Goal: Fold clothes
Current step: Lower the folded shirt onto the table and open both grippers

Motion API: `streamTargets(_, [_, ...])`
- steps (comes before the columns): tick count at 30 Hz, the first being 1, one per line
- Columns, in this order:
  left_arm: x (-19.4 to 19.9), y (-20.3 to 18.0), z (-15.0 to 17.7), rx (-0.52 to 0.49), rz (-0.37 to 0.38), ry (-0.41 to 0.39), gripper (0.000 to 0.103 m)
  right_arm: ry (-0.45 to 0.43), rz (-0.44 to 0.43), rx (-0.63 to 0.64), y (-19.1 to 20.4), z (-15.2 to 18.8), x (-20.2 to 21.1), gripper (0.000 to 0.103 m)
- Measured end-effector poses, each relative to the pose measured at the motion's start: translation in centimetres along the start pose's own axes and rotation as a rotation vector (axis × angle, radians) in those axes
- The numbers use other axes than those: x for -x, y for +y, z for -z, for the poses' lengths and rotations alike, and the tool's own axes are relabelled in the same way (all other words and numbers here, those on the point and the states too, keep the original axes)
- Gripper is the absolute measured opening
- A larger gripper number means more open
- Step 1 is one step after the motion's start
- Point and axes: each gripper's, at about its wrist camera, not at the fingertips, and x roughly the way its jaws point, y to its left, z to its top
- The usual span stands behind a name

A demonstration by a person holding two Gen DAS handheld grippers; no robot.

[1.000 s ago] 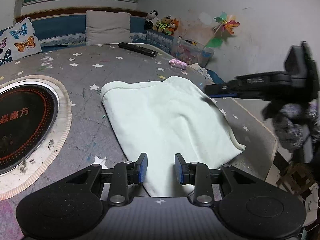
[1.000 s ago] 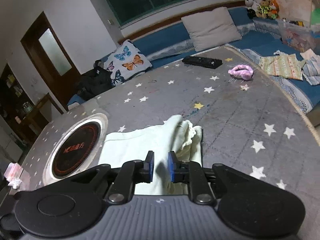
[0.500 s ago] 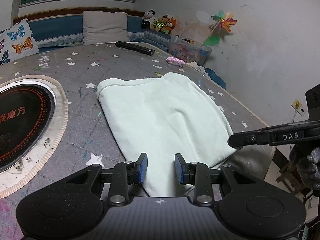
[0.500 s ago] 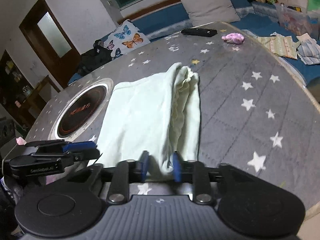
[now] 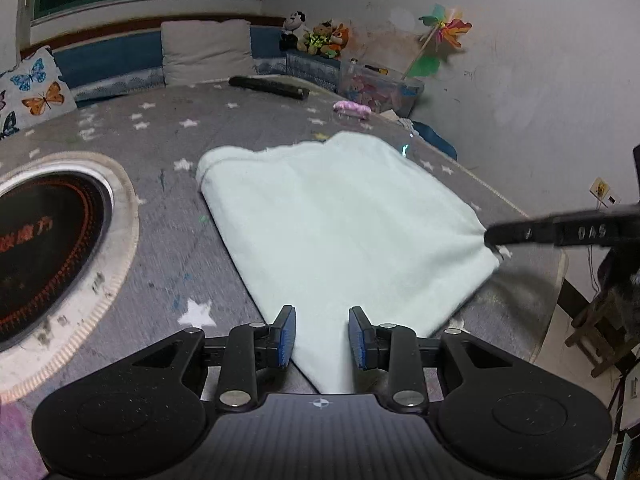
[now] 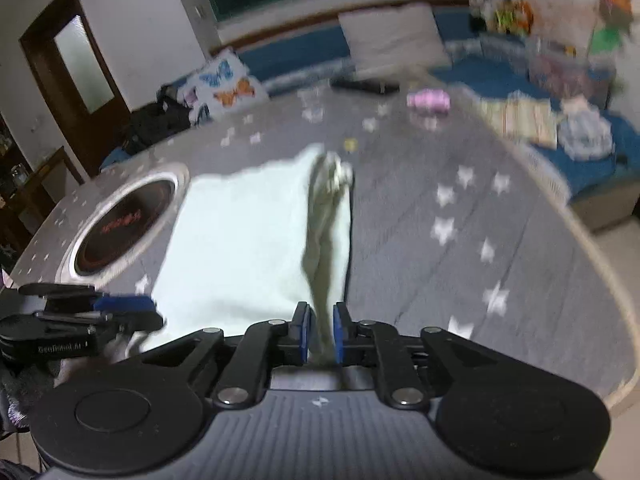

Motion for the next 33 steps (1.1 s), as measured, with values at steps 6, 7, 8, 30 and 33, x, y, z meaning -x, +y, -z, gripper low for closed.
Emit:
streamTargets(6, [0.0, -0.1, -2.0, -0.011, -0.008, -0.046, 0.032, -0.082, -0.077, 0.094, 2.4, -2.3, -1.0, 0.015])
streamTargets(7, [-0.2, -0.1, -2.3, -0.015, -0.011, -0.049, 0.032, -0.085, -0.093, 0.1, 2.6, -2.5, -1.6, 0.015])
streamTargets(8, [-0.4, -0.1, -2.6, -0.017, -0.014, -0.05, 0.032, -0.084, -0.107, 0.106, 2.8, -2.7, -2.3, 0.015])
streamTargets(30, [-5.1, 3.2, -7.1, 0.009, -0.089, -0.032, 0.042, -0.053, -0.114, 0.067, 1.5, -5.4, -8.7, 0.02])
streamTargets(33, [-5.8, 4.3, -7.5, 0.025, -0.104, -0.026, 0.042, -0.033, -0.106, 0.026, 0.3, -5.3, -9.6, 0.02])
